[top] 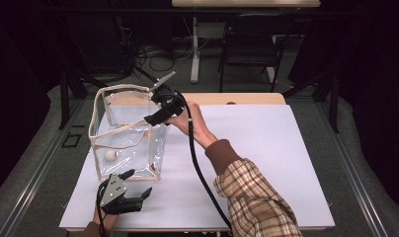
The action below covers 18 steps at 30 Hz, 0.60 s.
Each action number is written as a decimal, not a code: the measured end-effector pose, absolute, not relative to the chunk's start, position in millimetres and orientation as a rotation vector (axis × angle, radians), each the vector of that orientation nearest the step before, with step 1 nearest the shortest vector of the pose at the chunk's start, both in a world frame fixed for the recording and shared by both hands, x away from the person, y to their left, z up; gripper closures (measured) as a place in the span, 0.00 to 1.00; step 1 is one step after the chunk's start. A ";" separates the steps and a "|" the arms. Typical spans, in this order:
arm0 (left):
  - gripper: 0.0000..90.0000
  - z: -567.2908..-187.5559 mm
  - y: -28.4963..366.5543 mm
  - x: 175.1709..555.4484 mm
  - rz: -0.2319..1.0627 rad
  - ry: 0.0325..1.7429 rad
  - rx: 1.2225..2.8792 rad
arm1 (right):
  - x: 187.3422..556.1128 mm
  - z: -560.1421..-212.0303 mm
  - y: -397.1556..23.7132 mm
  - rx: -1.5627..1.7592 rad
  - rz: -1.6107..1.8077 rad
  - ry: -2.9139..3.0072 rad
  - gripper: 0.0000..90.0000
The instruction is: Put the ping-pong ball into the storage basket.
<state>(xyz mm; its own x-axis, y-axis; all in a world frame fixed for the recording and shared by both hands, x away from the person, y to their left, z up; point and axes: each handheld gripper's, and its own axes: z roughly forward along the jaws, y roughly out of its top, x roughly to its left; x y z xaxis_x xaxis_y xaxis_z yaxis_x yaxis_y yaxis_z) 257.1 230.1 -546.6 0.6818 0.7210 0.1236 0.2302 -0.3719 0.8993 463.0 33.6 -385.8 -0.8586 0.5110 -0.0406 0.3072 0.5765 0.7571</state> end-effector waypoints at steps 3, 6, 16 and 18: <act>0.18 -546.6 230.3 257.1 0.637 0.743 1.924 | 461.5 -386.6 28.4 0.679 1.157 2.549 0.16; 0.18 -546.6 230.1 257.1 0.637 0.742 1.925 | 459.9 -387.4 22.1 0.676 1.163 2.546 0.14; 0.18 -546.5 229.9 257.0 0.642 0.745 1.926 | 453.5 -388.9 3.5 0.686 1.165 2.546 0.09; 0.18 -546.8 229.6 256.9 0.635 0.745 1.929 | 452.8 -390.0 0.1 0.689 1.162 2.547 0.08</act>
